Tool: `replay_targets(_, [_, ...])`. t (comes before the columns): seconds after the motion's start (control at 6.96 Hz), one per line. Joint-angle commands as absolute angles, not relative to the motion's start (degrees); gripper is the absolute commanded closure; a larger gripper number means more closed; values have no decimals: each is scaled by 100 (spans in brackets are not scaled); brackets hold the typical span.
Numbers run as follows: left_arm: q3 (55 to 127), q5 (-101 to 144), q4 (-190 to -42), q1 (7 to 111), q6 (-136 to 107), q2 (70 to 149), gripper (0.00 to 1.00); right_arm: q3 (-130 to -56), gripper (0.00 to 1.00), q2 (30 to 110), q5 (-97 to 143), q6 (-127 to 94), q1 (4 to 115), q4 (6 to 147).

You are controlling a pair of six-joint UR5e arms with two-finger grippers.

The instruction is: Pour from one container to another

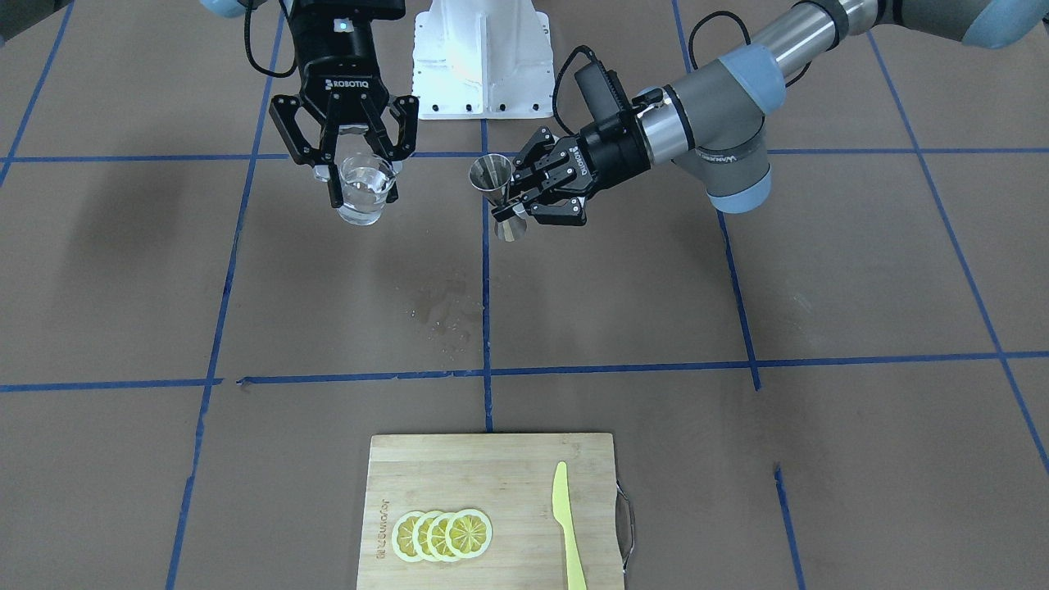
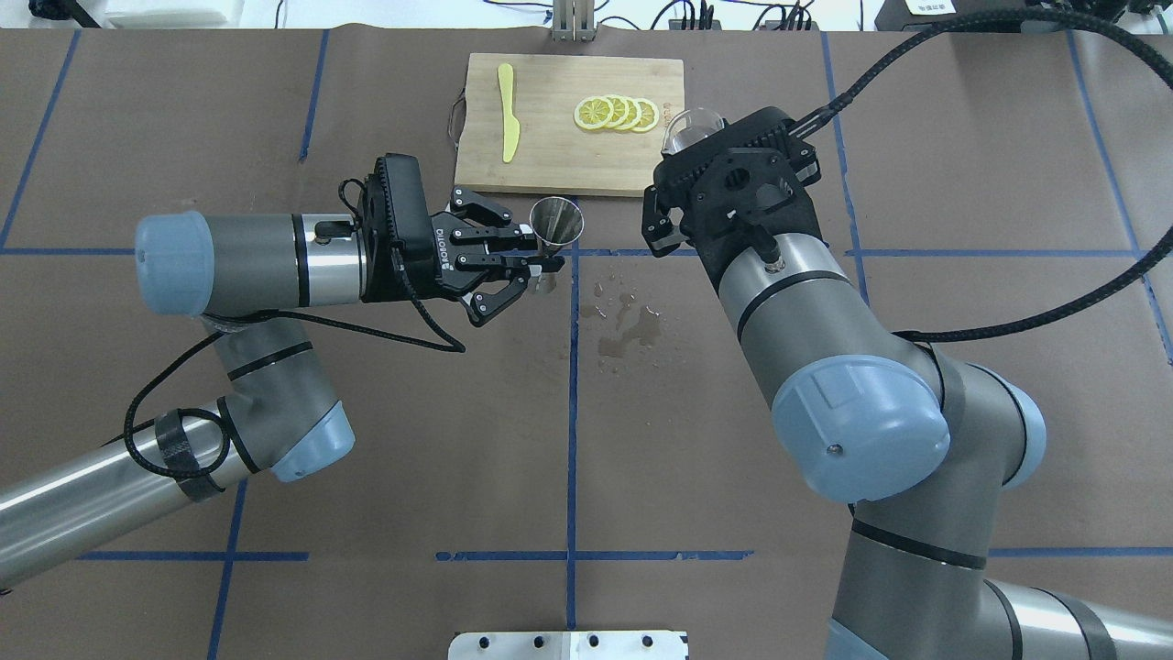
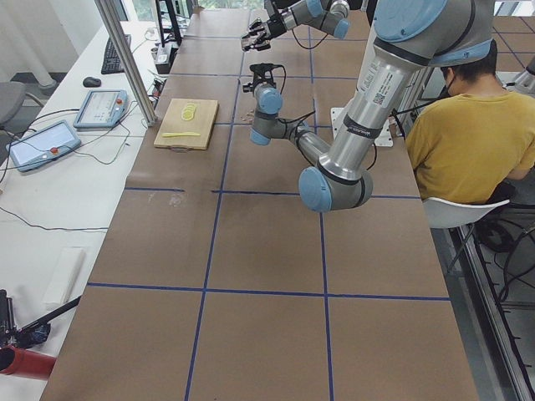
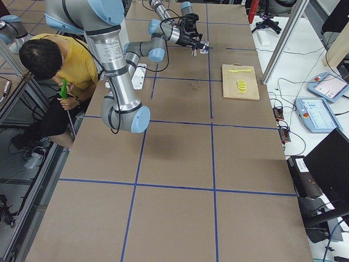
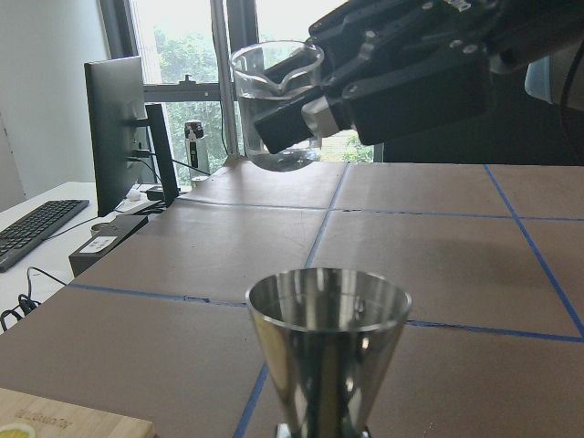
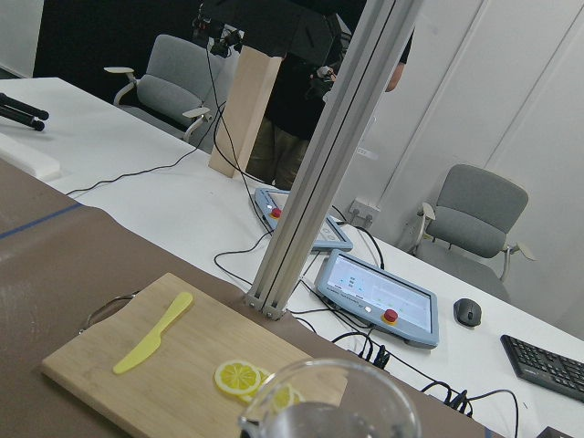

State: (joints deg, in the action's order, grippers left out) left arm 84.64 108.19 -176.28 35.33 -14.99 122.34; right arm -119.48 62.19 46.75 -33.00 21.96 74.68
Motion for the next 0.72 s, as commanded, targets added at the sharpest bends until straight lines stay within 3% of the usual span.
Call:
replay_targets(0.0, [8464, 10819, -17622, 3533, -1503, 12243, 100, -11944, 100, 5969, 4859, -3234, 2171, 7848])
replay_targets(0.57, [8455, 10784, -17613, 3533, -1503, 12243, 100, -11944, 100, 5950, 4887, -2866, 2110, 7840])
